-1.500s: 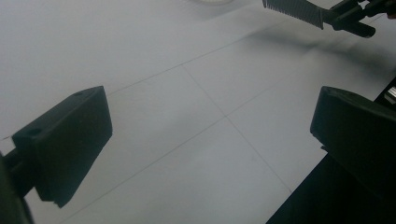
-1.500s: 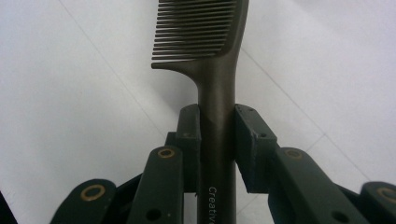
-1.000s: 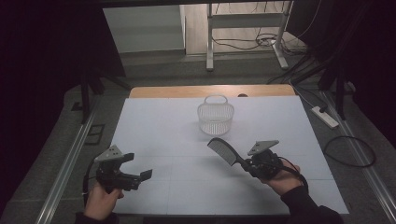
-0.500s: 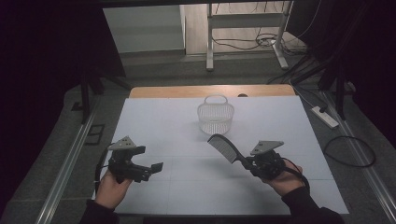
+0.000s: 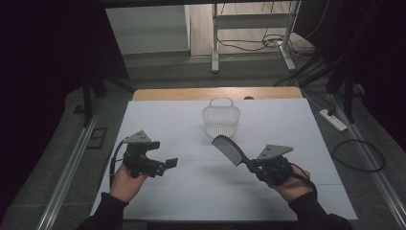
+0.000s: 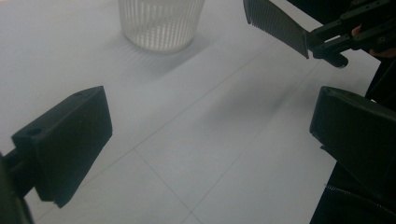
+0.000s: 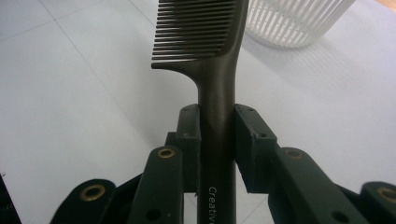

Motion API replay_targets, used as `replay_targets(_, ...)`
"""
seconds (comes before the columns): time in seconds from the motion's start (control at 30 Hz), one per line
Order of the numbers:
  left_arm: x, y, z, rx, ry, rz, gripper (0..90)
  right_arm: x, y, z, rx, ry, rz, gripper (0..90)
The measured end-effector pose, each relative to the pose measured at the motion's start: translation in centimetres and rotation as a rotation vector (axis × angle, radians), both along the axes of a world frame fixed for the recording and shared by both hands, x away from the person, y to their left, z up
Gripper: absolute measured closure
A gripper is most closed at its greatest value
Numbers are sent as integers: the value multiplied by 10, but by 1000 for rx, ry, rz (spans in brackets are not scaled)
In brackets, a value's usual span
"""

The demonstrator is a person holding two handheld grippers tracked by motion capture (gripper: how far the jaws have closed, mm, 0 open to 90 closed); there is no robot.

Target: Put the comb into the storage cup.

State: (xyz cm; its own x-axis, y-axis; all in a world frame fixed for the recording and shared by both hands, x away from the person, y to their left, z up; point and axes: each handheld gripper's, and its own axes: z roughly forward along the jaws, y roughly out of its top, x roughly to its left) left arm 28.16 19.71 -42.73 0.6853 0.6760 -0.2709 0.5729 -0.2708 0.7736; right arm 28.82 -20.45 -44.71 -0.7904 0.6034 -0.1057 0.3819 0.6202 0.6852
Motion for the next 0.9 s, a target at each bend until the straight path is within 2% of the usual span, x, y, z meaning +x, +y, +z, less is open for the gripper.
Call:
replay_targets(0.1,7,-2,0,-29,8,-14,0,-1,0,1,7,-2,5,722)
replay_targets(0.23,15,-5,2,-44,10,-30,0,-2,1,1,18,-9,12,722)
replay_targets(0.67,31,-26,5,-63,5,-101,0,-6,5,3,44,-40,31,722)
replay_targets(0.8,36,-32,6,-76,-5,-119,0,-7,7,4,52,-44,37,721)
replay_targets(0.9,39,-38,6,-68,-16,-130,0,-8,8,4,54,-52,43,722)
